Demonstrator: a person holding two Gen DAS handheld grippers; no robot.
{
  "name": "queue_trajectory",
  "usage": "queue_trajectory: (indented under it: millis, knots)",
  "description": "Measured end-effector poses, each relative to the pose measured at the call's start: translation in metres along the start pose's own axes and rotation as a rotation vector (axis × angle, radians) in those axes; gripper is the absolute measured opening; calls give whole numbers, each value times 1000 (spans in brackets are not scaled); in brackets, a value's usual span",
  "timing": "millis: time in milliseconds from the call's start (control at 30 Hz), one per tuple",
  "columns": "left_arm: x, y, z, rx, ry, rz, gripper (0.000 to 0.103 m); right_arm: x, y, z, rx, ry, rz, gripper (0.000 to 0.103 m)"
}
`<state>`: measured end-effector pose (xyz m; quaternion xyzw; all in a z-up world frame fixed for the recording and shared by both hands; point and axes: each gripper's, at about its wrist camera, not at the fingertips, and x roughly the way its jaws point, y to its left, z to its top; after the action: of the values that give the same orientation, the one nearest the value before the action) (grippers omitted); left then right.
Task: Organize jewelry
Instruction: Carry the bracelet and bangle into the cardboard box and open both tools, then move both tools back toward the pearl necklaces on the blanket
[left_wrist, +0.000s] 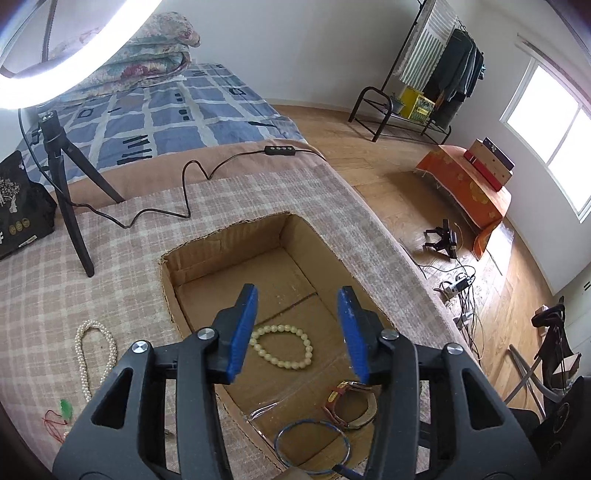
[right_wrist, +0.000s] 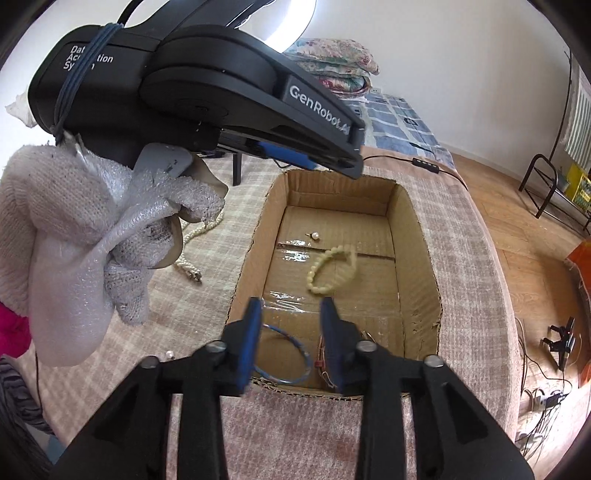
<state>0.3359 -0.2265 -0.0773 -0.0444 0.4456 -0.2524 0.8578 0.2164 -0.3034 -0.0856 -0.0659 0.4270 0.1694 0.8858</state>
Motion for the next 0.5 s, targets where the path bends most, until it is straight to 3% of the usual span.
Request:
queue_trajectory:
  millis: [133, 367, 500]
  knots:
    - [-1, 2, -1, 2, 5, 8, 46, -2, 0, 0, -3, -7, -29, 66]
    - [-11, 11, -4, -3, 7, 25, 48, -3, 7, 3, -25, -7, -63, 74]
    - [-23, 20, -7, -1, -10, 44, 57, -5, 10, 4, -24, -11, -63, 77]
